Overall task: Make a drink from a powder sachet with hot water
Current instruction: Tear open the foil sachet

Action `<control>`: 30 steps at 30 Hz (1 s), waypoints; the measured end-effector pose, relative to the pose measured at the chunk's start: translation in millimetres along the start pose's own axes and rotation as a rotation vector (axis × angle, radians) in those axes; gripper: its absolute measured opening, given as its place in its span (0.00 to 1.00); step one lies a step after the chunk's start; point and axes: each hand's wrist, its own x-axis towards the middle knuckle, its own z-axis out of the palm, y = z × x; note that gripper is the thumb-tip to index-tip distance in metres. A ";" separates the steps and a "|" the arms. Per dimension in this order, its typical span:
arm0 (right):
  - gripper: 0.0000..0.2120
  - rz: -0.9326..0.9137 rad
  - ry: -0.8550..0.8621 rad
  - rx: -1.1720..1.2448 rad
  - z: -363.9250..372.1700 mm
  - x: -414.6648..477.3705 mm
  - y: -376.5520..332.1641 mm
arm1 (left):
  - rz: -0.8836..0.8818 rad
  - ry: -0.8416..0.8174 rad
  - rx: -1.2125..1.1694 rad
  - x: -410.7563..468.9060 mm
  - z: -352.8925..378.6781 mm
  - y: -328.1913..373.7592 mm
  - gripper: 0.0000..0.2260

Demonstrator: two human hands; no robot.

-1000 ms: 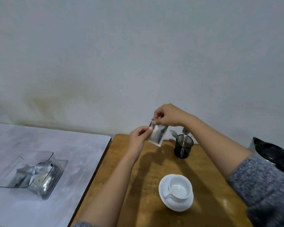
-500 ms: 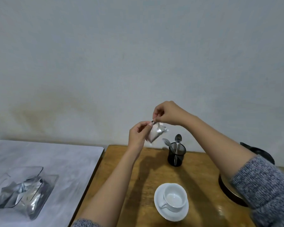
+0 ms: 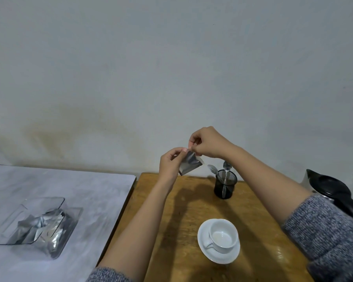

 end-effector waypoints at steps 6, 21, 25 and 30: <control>0.06 -0.120 -0.010 -0.097 12.9 -1.0 -2.8 | -0.070 -0.019 -0.076 4.0 -8.5 -3.8 0.06; 0.09 -0.275 0.015 -0.312 40.3 -14.0 3.0 | -0.156 0.119 -0.128 2.2 -17.3 -18.2 0.09; 0.08 -0.309 -0.036 -0.224 54.0 -25.2 -6.6 | -0.203 0.182 -0.288 6.4 -32.1 -20.9 0.10; 0.06 -0.319 -0.061 -0.050 74.1 -35.2 -8.0 | -0.159 0.163 -0.358 7.3 -52.2 -26.5 0.13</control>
